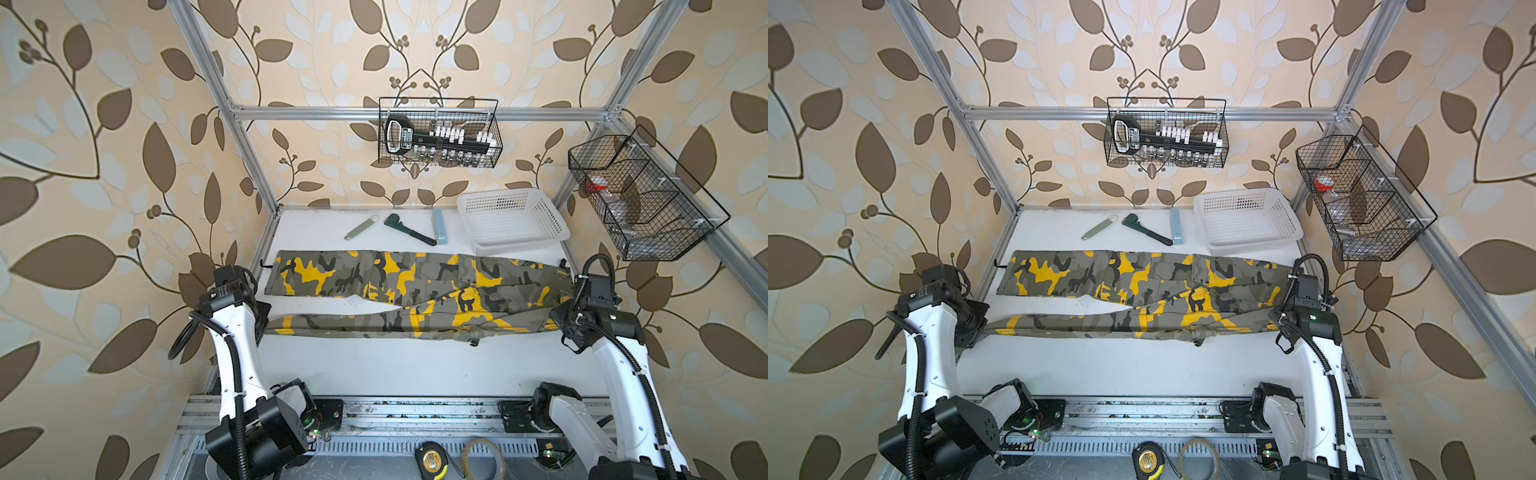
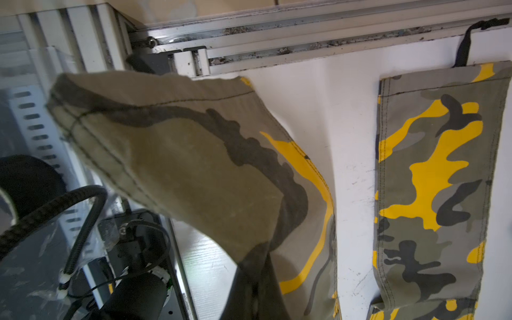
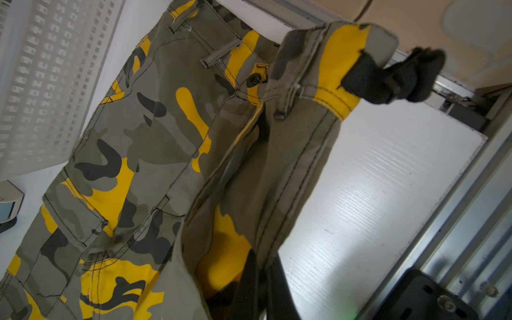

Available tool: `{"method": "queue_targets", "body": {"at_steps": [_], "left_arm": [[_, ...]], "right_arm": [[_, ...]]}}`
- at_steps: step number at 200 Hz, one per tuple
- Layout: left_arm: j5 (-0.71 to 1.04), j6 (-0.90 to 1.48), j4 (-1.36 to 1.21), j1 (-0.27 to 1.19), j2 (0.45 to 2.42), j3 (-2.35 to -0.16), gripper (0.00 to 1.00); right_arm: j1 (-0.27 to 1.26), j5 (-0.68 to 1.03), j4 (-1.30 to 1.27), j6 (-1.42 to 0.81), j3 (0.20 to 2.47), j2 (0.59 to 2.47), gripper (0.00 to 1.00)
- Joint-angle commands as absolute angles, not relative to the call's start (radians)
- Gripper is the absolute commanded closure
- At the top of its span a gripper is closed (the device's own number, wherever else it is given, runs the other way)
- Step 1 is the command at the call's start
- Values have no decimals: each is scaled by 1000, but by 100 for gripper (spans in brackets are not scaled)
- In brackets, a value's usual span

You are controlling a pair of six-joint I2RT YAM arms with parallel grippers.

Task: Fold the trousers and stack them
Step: 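Lift the nearer trouser edge upward with both grippers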

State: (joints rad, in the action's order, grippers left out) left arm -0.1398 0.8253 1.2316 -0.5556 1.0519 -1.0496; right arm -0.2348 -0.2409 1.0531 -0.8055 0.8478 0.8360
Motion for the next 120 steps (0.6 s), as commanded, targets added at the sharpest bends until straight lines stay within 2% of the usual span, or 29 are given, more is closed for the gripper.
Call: {"method": "queue_targets", "body": {"at_steps": [1, 36, 75, 120], "left_arm": [[-316, 857, 1300, -561, 1025, -1127, 100], [-313, 873, 1318, -534, 1007, -1193, 100], [-408, 852, 1356, -468, 985, -1255, 100], [-274, 762, 1191, -424, 1034, -1249, 100]], "right_arm": [[-230, -375, 1158, -769, 899, 796, 99], [-224, -451, 1253, -746, 958, 745, 99], [-224, -542, 1323, -679, 1032, 680, 99], [-235, -634, 1250, -655, 1049, 697, 99]]}}
